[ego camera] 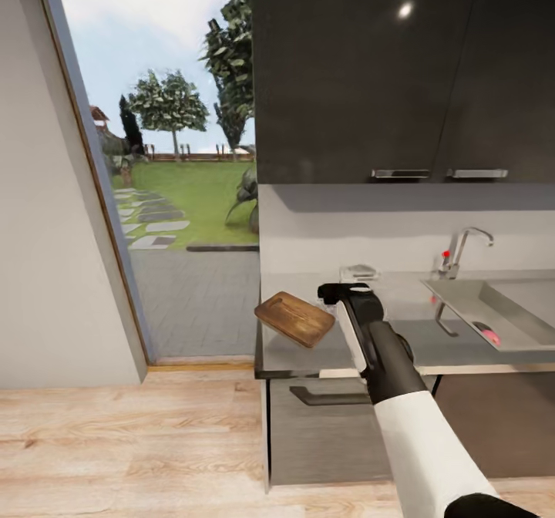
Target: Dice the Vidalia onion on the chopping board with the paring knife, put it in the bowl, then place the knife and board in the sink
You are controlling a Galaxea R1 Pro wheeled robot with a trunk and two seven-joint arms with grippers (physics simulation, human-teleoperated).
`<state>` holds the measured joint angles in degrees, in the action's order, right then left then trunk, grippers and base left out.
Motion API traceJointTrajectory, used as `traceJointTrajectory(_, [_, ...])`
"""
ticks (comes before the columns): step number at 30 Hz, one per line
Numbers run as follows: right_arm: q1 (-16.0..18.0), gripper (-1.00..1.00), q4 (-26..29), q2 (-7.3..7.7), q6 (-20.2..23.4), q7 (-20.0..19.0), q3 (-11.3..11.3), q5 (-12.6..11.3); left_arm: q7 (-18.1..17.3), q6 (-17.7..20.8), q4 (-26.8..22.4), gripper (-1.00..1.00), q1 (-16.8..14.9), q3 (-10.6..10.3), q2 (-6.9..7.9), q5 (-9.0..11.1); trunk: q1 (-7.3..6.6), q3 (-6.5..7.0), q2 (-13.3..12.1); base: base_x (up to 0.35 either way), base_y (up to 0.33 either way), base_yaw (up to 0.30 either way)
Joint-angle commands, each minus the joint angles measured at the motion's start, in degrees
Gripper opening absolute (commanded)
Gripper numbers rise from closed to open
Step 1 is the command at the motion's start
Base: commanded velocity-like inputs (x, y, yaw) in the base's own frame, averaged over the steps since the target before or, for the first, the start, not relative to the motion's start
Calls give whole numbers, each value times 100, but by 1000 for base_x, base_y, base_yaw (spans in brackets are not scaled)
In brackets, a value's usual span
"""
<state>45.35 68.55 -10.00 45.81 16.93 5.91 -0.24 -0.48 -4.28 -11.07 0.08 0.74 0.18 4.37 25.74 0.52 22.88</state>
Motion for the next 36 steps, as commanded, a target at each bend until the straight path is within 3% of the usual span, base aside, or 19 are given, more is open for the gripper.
traceJointTrajectory(1, [302, 100, -446, 0, 21, 5, 7, -17, -3, -15, 0, 100, 1, 5, 0, 46, 4, -2, 4, 300, 0, 0])
traceJointTrajectory(6, [625, 100, -887, 0, 10, -199, 12, -33, -5, -17, 0, 100, 1, 5, 0, 46, 4, -2, 4, 325, 0, 0])
traceJointTrajectory(13, [708, 100, -1013, 0, 18, -1127, 41, -17, -5, -19, 0, 100, 1, 5, 0, 46, 4, -2, 4, 343, 0, 0])
traceJointTrajectory(15, [710, 100, -1016, 0, 21, -1234, 107, -10, -5, -20, 0, 100, 1, 5, 0, 46, 4, -2, 4, 345, 0, 0])
traceJointTrajectory(19, [711, 100, -1015, 0, 24, -1388, 489, -4, -5, -21, 0, 100, 1, 5, 0, 46, 4, -2, 4, 345, 0, 0])
traceJointTrajectory(22, [711, 100, -1017, 0, 24, -1443, 585, -3, -5, -21, 0, 100, 1, 5, 0, 46, 4, -2, 4, 345, 0, 0])
traceJointTrajectory(28, [712, 100, -1036, 0, 43, -2066, 645, -3, -5, -20, 0, 100, 1, 5, 0, 46, 4, -2, 4, 344, -46, 0])
traceJointTrajectory(30, [712, 100, -1061, 0, 56, -2373, 642, 3, -3, -19, 0, 100, 1, 5, 0, 46, 4, -2, 4, 318, -108, 0])
traceJointTrajectory(32, [712, 100, -1105, 55, 368, -3020, 644, 20, -5, -19, 0, 100, 1, 5, 0, 46, 4, -2, 4, 86, -35, 0])
traceJointTrajectory(36, [712, 100, -1114, 86, 509, -3544, 660, 37, -5, -17, 6, 100, 1, 5, 0, 46, 4, -2, 4, 27, -11, 0])
